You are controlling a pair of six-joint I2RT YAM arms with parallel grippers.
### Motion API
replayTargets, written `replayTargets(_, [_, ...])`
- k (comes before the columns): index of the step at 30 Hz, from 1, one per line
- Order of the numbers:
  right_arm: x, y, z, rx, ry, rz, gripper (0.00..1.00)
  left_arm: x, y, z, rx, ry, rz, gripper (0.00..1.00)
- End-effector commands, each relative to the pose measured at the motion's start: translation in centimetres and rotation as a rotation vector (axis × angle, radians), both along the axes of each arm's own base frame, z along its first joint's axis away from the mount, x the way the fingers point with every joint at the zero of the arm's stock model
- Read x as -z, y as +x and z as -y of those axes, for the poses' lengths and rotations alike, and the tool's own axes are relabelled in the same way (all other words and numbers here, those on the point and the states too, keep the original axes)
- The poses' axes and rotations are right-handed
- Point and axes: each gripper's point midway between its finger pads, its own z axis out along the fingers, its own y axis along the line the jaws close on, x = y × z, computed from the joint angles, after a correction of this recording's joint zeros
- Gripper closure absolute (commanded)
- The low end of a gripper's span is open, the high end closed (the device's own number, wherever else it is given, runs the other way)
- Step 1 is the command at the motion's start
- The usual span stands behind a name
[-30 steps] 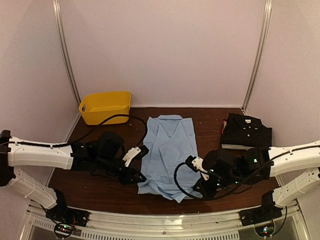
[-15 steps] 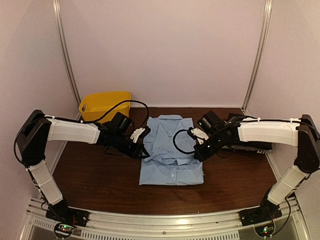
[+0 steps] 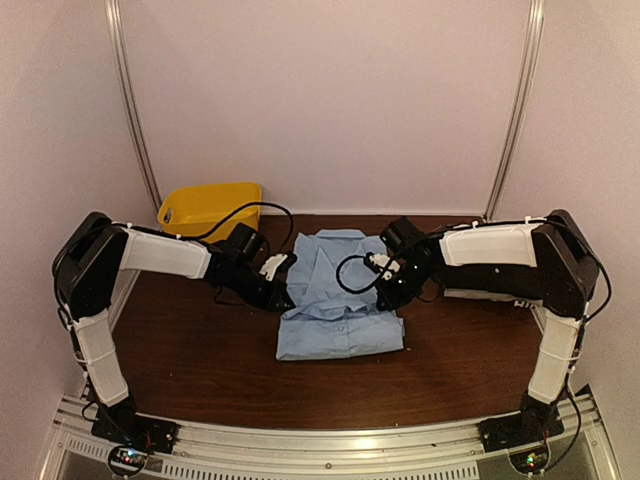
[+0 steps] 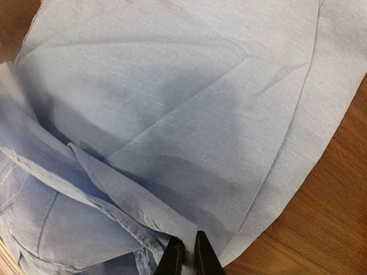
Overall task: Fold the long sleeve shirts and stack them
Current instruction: Fold the rectangle-folded shirt at the center of the board.
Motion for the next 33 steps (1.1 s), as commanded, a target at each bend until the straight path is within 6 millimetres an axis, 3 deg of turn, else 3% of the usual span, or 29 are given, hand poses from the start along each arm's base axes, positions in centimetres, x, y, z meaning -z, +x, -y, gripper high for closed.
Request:
replayTargets(1, [-0.7,1.9,1.2,0.070,-0.021,0.042,0.88,0.4,2.1,-0.1,-0.046,0.005,0.007,0.97])
replayTargets(7, [-2.9,2.9,2.6,0.155,-0.030,0.105,0.69,-0.2,4.1,-0.6,-0.119,0.020,0.041,0.74])
replayTargets(12, [-5.2,2.9,3.8,0.225,-0.009,0.150,0.49,-2.1,5.8,-1.4,-0.193,0.040,0.114,0.49])
replayTargets(16, [-6.6,1.4,4.8,0.281,0.045,0.170,0.34,-4.2,6.9,-2.3,-0.258,0.051,0.183,0.36])
replayTargets(20, [-7.0,-0.9,5.1,0.316,0.138,0.160,0.24,-6.3,7.5,-3.3,-0.324,0.041,0.259,0.32])
replayTargets(24, [-6.2,-3.8,4.6,0.335,0.215,0.119,0.22,-8.6,7.4,-4.7,-0.398,0.006,0.334,0.29])
replayTargets(27, [-5.8,-5.7,3.9,0.343,0.263,0.099,0.22,-9.5,6.7,-5.8,-0.433,-0.016,0.369,0.20])
replayTargets(33, [-5.1,-8.0,2.8,0.373,0.369,0.064,0.27,-9.7,5.0,-6.3,-0.443,-0.070,0.365,0.16])
